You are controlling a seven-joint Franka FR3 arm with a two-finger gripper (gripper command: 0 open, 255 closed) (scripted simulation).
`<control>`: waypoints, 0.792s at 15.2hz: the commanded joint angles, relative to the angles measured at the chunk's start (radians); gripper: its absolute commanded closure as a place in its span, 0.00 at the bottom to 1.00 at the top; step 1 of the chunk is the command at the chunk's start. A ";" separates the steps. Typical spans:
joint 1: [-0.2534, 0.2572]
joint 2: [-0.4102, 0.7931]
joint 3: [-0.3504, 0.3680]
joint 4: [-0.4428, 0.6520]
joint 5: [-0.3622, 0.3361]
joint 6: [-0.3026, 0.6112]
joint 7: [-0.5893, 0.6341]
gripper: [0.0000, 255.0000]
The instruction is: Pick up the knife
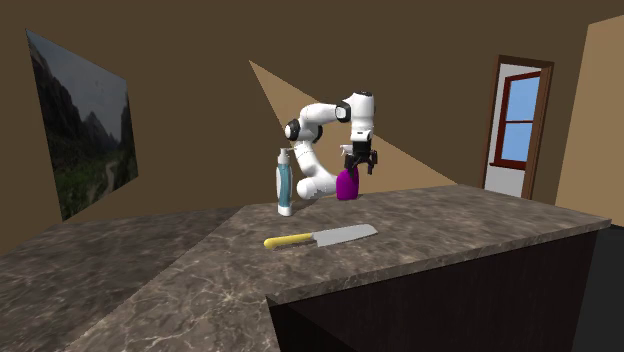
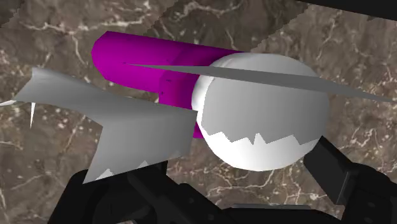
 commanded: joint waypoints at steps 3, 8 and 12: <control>0.006 -0.011 -0.051 -0.015 -0.051 0.005 -0.109 0.00; 0.023 -0.002 -0.184 -0.022 -0.177 0.038 -0.382 0.00; 0.044 0.041 -0.292 0.002 -0.265 0.083 -0.597 0.00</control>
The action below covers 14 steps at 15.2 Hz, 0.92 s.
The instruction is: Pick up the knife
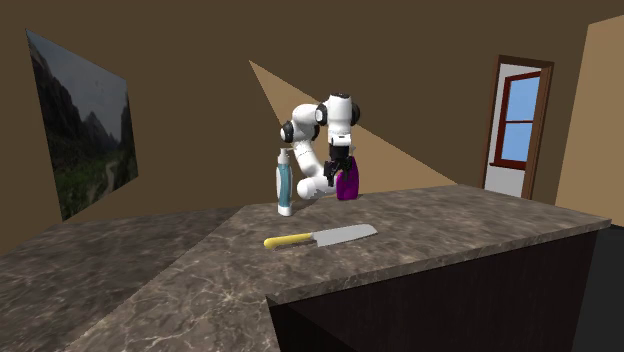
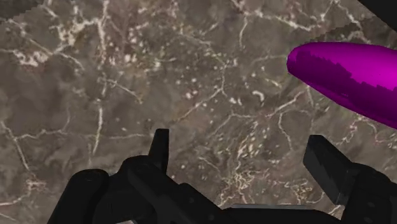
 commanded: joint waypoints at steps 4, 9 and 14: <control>0.039 0.086 -0.137 0.050 -0.088 0.077 -0.274 0.00; 0.098 0.215 -0.276 0.149 -0.124 0.157 -0.544 0.00; 0.176 0.387 -0.423 0.284 -0.088 0.234 -0.828 0.00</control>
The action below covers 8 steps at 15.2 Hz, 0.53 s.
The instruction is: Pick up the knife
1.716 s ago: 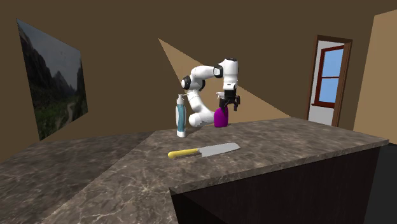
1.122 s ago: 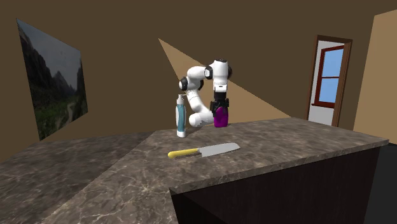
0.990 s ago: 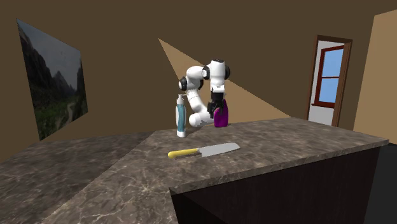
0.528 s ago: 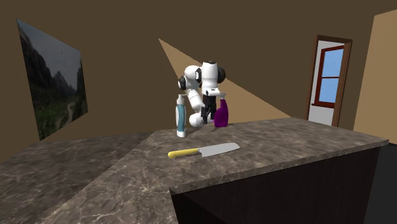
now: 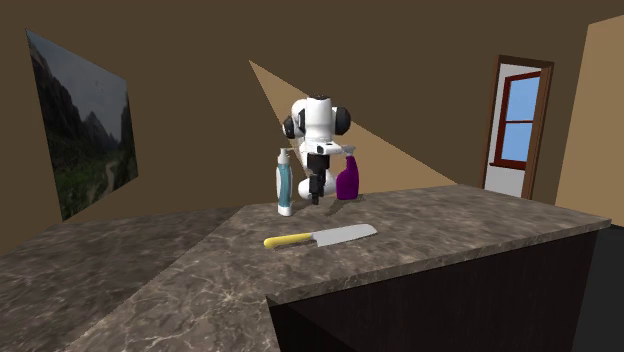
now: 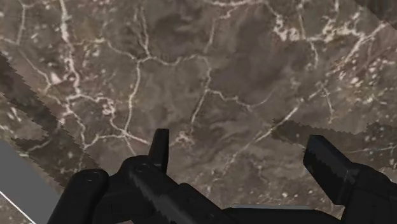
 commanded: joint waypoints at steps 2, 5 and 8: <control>0.053 0.134 -0.095 0.099 0.058 0.049 -0.190 0.00; 0.086 0.281 -0.179 0.206 0.158 0.077 -0.388 0.00; 0.078 0.454 -0.234 0.329 0.302 0.082 -0.598 0.00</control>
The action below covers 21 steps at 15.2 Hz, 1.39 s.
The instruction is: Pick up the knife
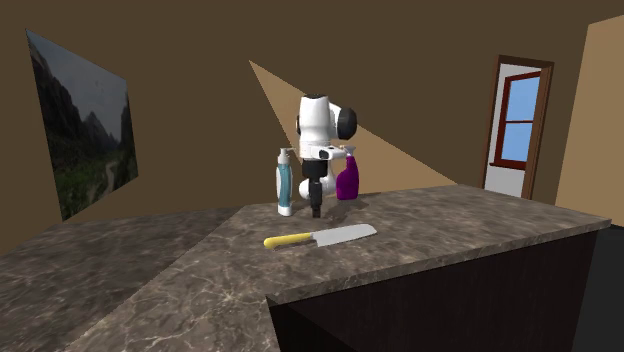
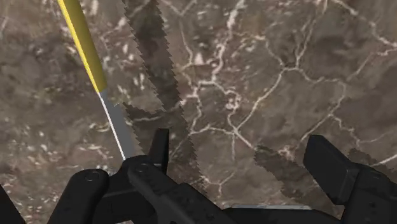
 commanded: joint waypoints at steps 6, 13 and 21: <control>-0.158 0.353 0.036 0.324 0.296 -0.060 -0.389 0.00; -0.146 0.350 0.046 0.227 0.297 0.034 -0.397 0.00; -0.144 0.354 0.049 0.212 0.300 0.052 -0.397 1.00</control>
